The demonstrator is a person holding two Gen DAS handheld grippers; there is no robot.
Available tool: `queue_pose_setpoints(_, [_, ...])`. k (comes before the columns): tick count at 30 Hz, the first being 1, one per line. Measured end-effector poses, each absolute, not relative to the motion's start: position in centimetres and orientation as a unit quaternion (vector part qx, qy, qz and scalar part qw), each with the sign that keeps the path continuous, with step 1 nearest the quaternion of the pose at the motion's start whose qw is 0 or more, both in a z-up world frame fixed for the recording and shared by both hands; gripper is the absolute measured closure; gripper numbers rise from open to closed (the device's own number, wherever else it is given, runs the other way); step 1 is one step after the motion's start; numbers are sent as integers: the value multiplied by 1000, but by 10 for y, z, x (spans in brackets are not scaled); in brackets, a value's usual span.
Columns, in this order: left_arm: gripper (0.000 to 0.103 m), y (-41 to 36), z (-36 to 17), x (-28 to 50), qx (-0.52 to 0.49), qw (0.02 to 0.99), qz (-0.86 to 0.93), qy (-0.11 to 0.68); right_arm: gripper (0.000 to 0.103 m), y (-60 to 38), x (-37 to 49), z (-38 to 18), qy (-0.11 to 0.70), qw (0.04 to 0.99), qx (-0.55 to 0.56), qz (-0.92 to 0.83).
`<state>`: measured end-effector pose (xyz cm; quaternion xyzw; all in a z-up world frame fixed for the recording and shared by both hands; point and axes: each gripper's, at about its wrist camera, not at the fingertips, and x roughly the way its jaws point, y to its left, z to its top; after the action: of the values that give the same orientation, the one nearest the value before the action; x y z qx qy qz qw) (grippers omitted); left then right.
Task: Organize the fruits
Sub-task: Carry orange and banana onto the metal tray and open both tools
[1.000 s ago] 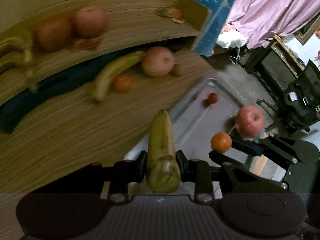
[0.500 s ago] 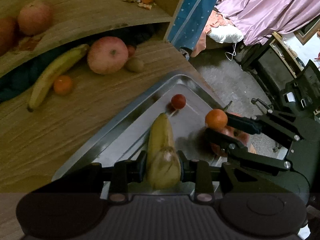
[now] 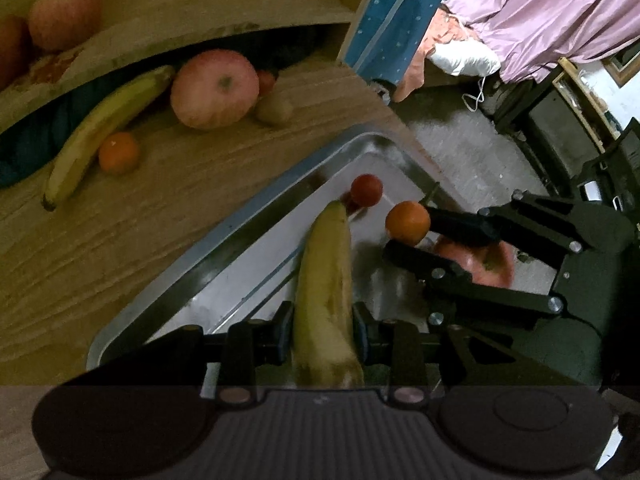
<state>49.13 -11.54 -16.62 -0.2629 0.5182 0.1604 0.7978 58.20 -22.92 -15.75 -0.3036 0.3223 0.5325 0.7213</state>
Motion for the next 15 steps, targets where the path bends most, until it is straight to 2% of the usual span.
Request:
queue_pose_setpoints(8, [68, -115, -170, 492, -262, 792, 161, 527, 72, -226, 584, -161, 329, 718, -307, 531])
queue_pose_setpoints(15, [60, -114, -158, 487, -242, 801, 171, 520, 68, -227, 580, -161, 331, 723, -305, 524])
